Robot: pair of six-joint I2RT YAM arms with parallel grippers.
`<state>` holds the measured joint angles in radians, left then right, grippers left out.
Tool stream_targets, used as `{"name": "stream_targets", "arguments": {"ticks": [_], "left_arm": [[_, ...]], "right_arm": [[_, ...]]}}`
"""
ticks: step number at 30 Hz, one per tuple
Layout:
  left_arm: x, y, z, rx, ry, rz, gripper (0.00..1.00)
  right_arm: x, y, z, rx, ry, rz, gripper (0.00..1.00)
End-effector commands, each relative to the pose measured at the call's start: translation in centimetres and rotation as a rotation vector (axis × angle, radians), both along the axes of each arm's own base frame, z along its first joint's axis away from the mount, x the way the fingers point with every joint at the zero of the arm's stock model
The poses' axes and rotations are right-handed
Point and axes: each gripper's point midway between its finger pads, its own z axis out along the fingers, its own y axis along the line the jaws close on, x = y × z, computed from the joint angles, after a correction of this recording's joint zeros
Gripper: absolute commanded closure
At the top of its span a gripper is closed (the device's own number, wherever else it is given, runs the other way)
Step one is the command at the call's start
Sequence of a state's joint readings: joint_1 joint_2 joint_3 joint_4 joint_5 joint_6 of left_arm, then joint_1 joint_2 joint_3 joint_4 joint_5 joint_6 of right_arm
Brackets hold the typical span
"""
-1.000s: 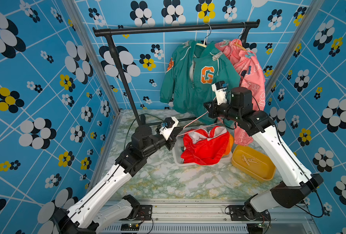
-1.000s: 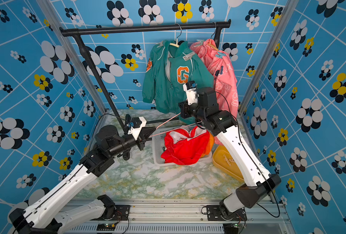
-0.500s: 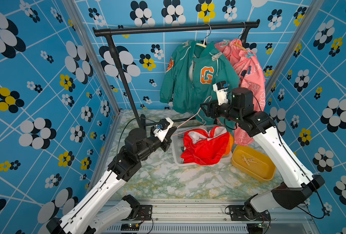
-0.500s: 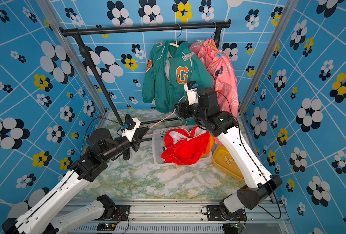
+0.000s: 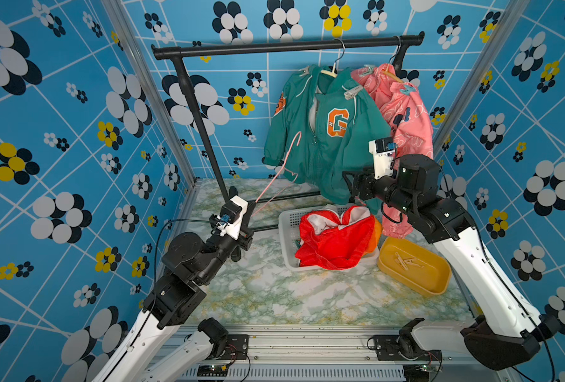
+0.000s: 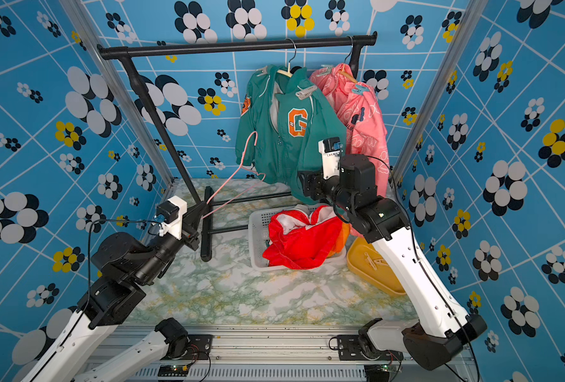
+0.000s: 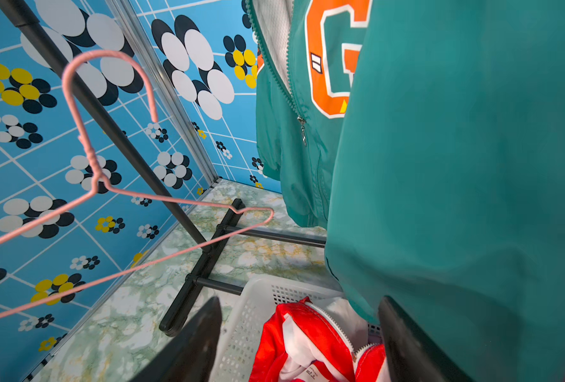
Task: Remove the clothespins securing jackets to the hanger
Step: Place the hanger at the clothesline.
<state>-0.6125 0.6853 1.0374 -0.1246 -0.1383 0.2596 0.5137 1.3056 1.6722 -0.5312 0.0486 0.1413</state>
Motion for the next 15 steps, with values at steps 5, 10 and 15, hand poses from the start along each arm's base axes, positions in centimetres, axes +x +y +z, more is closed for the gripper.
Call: {"name": "stream_targets", "arguments": {"ticks": [5,10,15], "left_arm": [[2.3,3.8,4.5,-0.106,-0.135,0.270,1.00],[3.9,4.9,8.3,-0.101,-0.274,0.430,1.00],[3.5,5.0,11.5,-0.106,-0.372,0.456,1.00]], "right_arm": [[0.7,-1.3,-0.8,-0.027,0.000,-0.071,0.23],[1.1,-0.9,-4.5,-0.013,0.069,-0.075,0.23],[1.2,-1.7,-7.2,-0.029,0.109,-0.123,0.23]]}}
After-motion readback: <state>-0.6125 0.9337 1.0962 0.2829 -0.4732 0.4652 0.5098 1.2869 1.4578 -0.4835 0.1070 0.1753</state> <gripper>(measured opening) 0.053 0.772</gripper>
